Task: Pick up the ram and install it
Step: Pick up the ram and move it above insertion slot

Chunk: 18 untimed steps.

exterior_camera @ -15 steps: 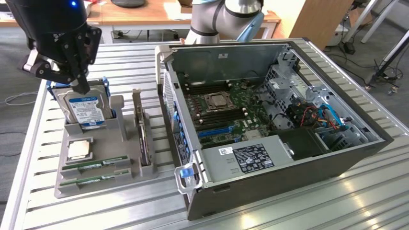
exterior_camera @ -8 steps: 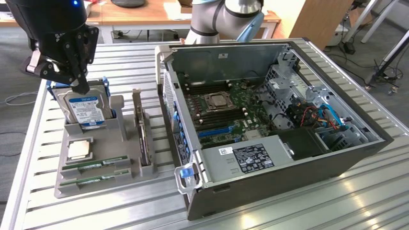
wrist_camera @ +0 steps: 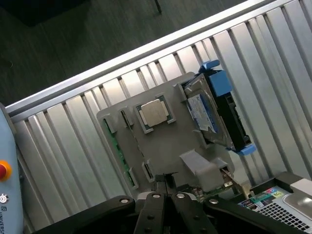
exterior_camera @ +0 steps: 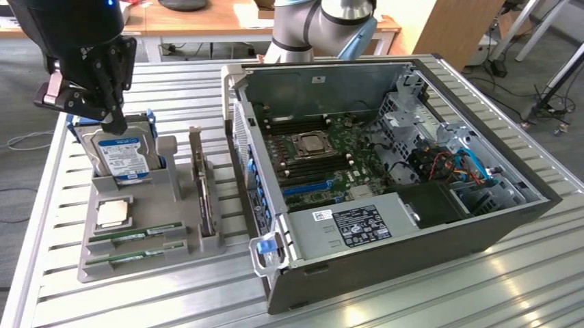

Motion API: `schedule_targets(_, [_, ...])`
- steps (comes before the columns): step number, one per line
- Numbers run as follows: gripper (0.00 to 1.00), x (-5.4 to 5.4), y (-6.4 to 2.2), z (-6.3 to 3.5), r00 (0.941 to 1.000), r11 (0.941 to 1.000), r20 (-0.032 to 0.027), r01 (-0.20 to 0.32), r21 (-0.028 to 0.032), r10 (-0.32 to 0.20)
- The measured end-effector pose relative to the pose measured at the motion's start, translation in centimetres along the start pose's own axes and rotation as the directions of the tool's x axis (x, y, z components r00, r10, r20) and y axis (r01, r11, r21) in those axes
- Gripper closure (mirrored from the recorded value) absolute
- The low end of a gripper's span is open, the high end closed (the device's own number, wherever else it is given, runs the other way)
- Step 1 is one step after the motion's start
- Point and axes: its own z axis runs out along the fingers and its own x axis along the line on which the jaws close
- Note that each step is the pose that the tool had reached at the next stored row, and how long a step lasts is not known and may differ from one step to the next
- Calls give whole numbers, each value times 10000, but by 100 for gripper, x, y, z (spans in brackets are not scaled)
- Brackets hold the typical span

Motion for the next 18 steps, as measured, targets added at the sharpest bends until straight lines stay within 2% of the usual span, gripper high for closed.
schedule_targets(8, [89, 0, 0, -1, 9961, 9961, -40, 880, -23, -880])
schedule_targets(13, [89, 0, -1, -1, 9897, 9897, -63, 1431, -39, -1432])
schedule_targets(18, [89, 0, 0, -1, 9803, 9803, -86, 1974, -56, -1974])
